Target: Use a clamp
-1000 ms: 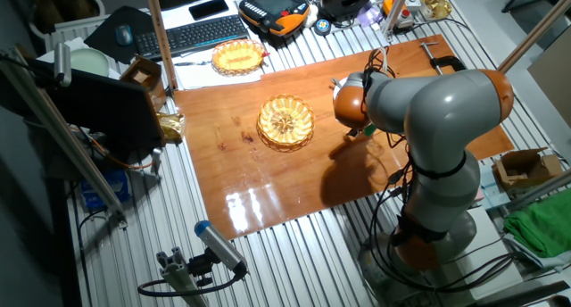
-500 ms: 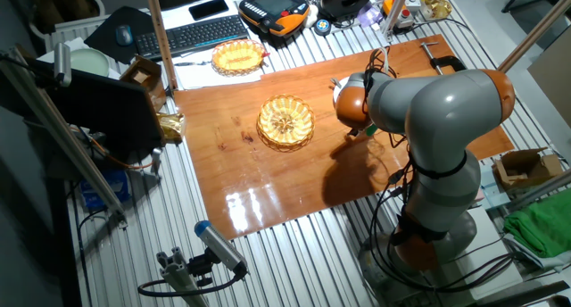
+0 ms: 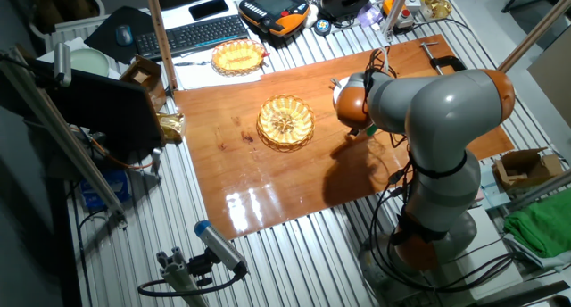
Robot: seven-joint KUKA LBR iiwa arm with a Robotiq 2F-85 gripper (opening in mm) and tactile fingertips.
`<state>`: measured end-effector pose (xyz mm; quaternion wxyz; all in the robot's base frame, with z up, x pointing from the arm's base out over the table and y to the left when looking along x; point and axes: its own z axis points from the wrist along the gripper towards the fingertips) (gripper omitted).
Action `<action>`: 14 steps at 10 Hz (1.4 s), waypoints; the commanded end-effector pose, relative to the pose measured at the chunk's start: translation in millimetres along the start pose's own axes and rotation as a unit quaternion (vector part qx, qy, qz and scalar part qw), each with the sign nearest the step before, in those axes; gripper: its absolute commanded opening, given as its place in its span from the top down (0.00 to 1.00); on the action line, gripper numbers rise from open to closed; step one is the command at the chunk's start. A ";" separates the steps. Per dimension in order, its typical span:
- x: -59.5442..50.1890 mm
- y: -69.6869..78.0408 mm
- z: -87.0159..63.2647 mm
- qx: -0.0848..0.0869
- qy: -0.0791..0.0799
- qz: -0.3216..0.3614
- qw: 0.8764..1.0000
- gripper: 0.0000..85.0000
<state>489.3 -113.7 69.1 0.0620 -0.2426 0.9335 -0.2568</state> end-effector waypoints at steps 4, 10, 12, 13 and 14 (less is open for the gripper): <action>-0.1 -0.1 -0.1 -0.002 -0.004 0.001 1.000 0.68; 0.0 -1.0 -1.8 -0.011 -0.011 0.004 1.000 0.93; -0.8 -1.8 -4.8 -0.015 -0.006 0.004 1.000 0.95; -1.3 -2.8 -7.2 -0.016 -0.004 0.004 1.000 0.96; -1.9 -4.3 -9.7 -0.022 -0.001 0.005 1.000 0.97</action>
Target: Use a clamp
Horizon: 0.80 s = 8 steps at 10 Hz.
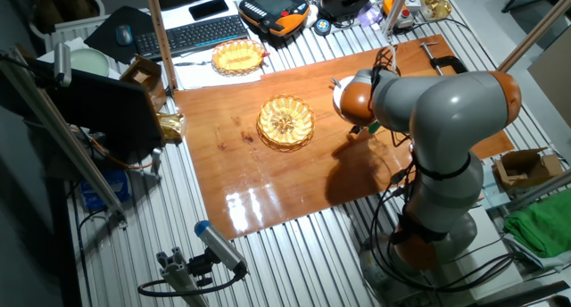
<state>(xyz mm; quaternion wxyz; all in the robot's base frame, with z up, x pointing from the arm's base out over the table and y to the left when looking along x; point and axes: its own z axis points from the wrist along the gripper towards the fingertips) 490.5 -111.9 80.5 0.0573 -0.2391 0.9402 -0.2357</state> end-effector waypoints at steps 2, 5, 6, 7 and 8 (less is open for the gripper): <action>0.0 -1.1 -1.9 -0.003 0.001 0.000 1.000 0.98; 1.7 -0.3 -4.7 -0.008 0.007 0.000 1.000 0.99; 3.0 1.3 -5.6 -0.010 0.008 0.001 1.000 0.99; 4.6 3.7 -6.6 -0.010 0.009 0.001 1.000 0.99; 6.4 6.3 -7.4 -0.013 0.009 0.001 1.000 0.99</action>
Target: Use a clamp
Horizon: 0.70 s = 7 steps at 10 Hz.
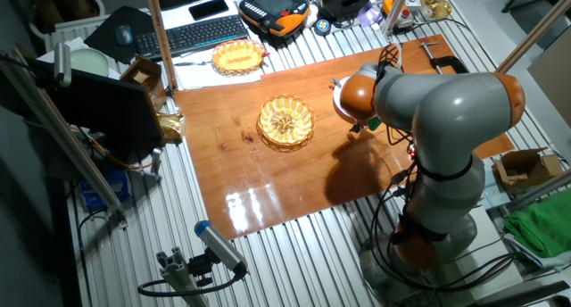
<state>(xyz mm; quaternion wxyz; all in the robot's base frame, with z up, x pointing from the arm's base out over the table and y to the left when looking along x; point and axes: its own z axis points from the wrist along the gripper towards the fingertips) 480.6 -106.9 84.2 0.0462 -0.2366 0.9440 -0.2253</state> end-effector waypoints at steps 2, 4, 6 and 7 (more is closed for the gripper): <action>-0.8 3.2 -3.3 -0.009 0.000 0.003 1.000 0.99; -4.9 6.1 -9.4 -0.023 0.006 0.013 1.000 0.99; -8.7 9.3 -15.5 -0.038 0.011 0.028 0.999 0.99; -10.5 10.5 -18.0 -0.040 0.013 0.035 0.999 0.99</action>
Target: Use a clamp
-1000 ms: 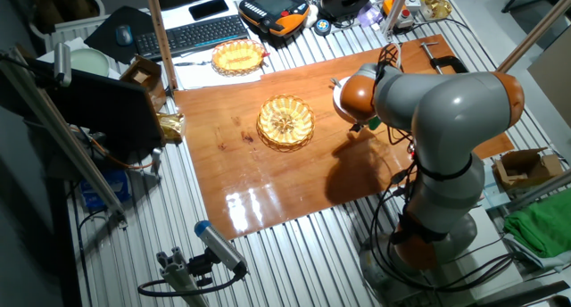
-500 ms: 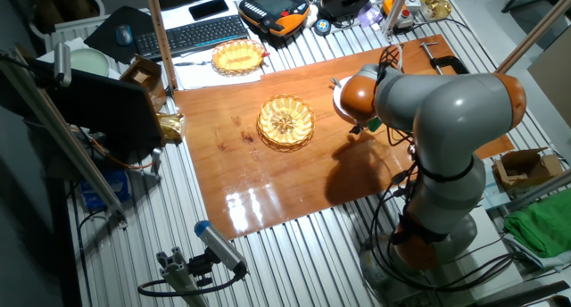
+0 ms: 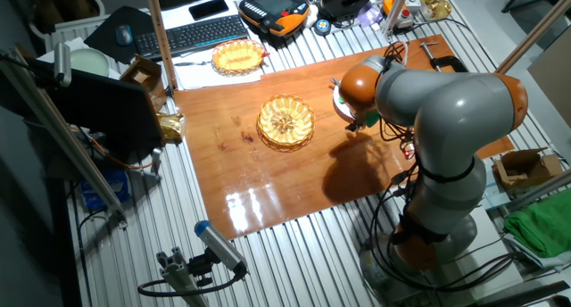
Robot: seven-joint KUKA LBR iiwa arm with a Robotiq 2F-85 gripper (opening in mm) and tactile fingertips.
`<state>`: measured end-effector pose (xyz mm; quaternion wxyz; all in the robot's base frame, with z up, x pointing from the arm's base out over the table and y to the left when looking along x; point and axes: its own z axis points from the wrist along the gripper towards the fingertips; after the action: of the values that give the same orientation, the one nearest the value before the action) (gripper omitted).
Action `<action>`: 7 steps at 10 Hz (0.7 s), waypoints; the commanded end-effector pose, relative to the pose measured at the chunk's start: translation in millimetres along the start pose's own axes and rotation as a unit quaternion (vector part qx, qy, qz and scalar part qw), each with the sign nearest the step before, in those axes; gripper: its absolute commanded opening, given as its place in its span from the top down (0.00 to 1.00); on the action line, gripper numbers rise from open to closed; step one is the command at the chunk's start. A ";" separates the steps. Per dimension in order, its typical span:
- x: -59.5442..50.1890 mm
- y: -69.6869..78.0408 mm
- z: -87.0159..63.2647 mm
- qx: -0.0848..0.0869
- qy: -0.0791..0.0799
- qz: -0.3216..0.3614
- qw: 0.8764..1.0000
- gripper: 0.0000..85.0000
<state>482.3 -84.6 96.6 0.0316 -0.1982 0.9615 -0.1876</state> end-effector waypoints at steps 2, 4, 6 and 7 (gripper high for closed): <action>-3.6 3.7 -6.2 -0.001 0.006 0.011 1.000 0.99; -11.4 6.5 -15.1 -0.014 0.014 0.025 0.999 0.99; -19.2 8.4 -20.6 -0.021 0.018 0.037 0.999 0.99; -22.1 11.4 -23.9 -0.021 0.019 0.047 0.998 0.99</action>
<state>495.1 -57.6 114.3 0.0177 -0.1492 0.9740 -0.1694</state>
